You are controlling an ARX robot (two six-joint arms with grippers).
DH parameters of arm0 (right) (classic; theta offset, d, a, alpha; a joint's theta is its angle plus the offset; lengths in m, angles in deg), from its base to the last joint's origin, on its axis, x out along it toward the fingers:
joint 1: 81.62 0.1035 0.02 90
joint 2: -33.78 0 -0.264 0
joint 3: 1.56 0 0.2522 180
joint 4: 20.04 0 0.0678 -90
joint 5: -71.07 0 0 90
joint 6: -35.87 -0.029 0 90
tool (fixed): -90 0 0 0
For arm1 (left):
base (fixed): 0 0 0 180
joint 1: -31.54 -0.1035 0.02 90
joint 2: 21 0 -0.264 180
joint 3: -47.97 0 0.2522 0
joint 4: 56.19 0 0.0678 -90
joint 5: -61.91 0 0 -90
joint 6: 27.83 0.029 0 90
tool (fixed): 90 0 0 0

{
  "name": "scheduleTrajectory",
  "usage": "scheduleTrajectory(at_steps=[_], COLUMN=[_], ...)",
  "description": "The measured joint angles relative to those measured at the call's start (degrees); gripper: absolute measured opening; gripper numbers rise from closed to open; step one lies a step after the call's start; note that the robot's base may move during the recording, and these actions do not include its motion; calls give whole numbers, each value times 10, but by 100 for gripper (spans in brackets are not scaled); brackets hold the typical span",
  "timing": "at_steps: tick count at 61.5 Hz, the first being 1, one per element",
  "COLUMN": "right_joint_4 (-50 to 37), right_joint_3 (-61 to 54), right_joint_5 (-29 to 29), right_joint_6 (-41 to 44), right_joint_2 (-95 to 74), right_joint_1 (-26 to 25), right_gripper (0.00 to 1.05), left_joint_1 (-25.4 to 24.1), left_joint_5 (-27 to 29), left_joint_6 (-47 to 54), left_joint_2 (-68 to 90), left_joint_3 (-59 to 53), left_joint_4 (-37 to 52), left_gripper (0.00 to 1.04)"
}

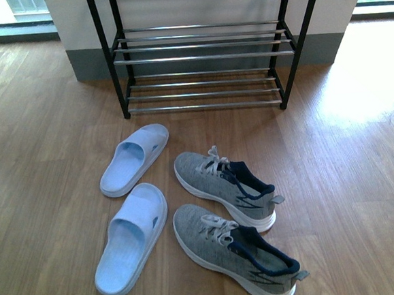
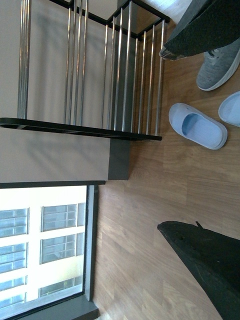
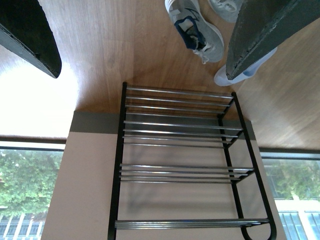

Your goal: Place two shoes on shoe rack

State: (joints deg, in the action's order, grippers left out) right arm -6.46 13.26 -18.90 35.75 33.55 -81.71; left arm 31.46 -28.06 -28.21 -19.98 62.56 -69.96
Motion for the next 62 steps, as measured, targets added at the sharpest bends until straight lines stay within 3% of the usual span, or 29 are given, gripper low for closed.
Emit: scheduleTrajectory(at_steps=[18,23,30,37,40,62], right_joint_4=[0,34,-60,-260,-306,-400], right_joint_3=[0,12,39,101,132,292], right_joint_5=[0,2,-70,-75,-76,-42], right_joint_6=[0,-52,-45,1,16,112], right_joint_2=[0,-50,-280,-652,-770,-1246], right_joint_1=[0,-5,-38,-56,-56,-35], right_gripper=[95,95,95,95,95,95], left_joint_1=[0,0,0,0,0,0], left_joint_5=[0,0,0,0,0,0], left_joint_6=[0,0,0,0,0,0], left_joint_2=[0,0,0,0,0,0], left_joint_3=[0,0,0,0,0,0], left_joint_4=[0,0,0,0,0,0], left_gripper=[95,95,95,95,95,95])
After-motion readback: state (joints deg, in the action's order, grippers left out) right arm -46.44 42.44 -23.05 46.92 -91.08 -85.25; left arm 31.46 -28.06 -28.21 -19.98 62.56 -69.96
